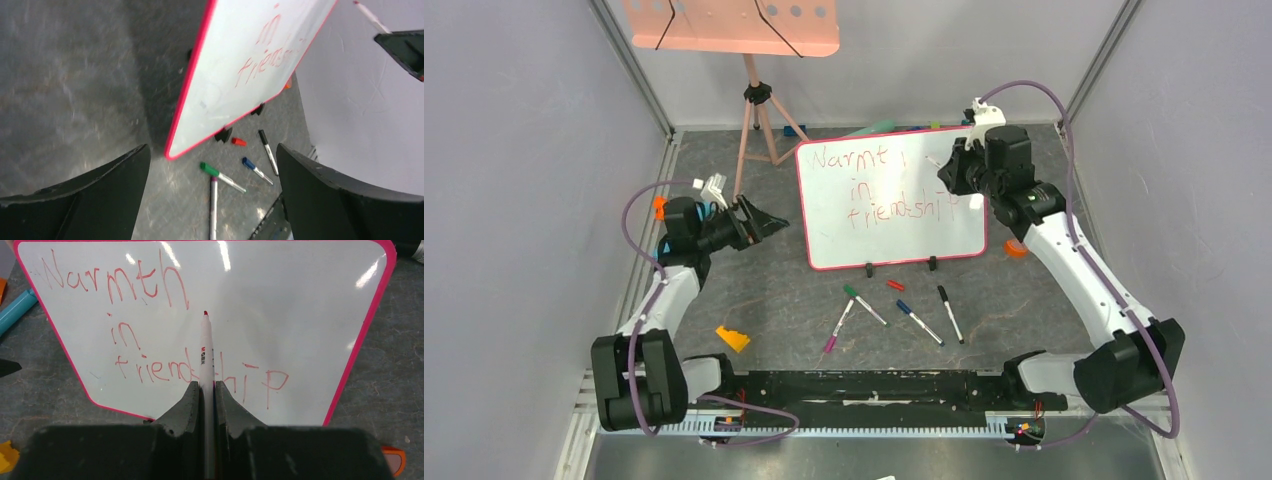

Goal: Write a sentence on the whiteboard

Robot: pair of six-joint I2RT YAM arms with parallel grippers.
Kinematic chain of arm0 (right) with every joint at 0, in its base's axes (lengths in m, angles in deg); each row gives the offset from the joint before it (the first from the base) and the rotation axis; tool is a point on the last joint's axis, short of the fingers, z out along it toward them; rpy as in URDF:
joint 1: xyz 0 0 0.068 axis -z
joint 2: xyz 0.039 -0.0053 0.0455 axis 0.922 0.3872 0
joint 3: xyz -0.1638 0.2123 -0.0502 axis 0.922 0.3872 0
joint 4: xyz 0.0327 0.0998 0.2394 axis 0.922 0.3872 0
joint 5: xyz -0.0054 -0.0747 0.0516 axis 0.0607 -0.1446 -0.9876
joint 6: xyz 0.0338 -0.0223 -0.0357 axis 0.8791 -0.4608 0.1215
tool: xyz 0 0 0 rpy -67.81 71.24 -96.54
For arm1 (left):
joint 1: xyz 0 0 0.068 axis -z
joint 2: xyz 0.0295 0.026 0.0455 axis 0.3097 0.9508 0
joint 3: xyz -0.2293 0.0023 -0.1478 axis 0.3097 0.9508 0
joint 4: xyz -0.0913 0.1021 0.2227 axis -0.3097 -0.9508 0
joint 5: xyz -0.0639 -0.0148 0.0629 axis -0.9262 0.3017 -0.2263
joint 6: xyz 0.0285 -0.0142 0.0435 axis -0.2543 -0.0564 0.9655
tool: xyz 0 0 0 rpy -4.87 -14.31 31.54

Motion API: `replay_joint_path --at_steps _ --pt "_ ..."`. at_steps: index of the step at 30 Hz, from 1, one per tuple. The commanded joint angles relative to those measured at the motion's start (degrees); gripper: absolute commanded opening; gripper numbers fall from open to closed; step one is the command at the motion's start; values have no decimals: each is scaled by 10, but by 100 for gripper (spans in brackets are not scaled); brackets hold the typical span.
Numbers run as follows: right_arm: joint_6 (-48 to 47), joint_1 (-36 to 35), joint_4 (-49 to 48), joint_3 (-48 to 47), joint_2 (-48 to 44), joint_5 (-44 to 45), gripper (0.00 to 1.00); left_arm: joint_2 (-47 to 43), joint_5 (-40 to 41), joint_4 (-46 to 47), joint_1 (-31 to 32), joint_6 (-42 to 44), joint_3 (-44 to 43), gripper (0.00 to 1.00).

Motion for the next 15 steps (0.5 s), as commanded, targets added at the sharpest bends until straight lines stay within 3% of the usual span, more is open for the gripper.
replay_joint_path --at_steps 1,4,5,7,8,9,12,14,15 --pt "31 1 49 -21 -47 4 0 -22 26 -47 -13 -109 63 100" --pt "31 1 82 -10 -78 15 0 -16 19 -9 -38 -194 122 100" --pt "34 1 89 -4 -88 21 0 -11 -19 66 -60 -257 164 100" --pt "39 1 101 9 -115 27 0 12 -59 408 -94 -448 256 100" --pt "42 1 106 16 -125 27 0 18 -71 453 -99 -480 258 100" --pt "45 1 110 22 -135 36 0 7 -87 409 -100 -461 238 100" --pt "57 1 119 36 -159 48 0 -62 -40 77 -62 -308 151 100" --pt "64 1 124 41 -175 52 0 -94 14 -37 -25 -252 121 100" --pt "66 1 128 42 -183 54 0 -109 18 -50 -18 -245 117 100"
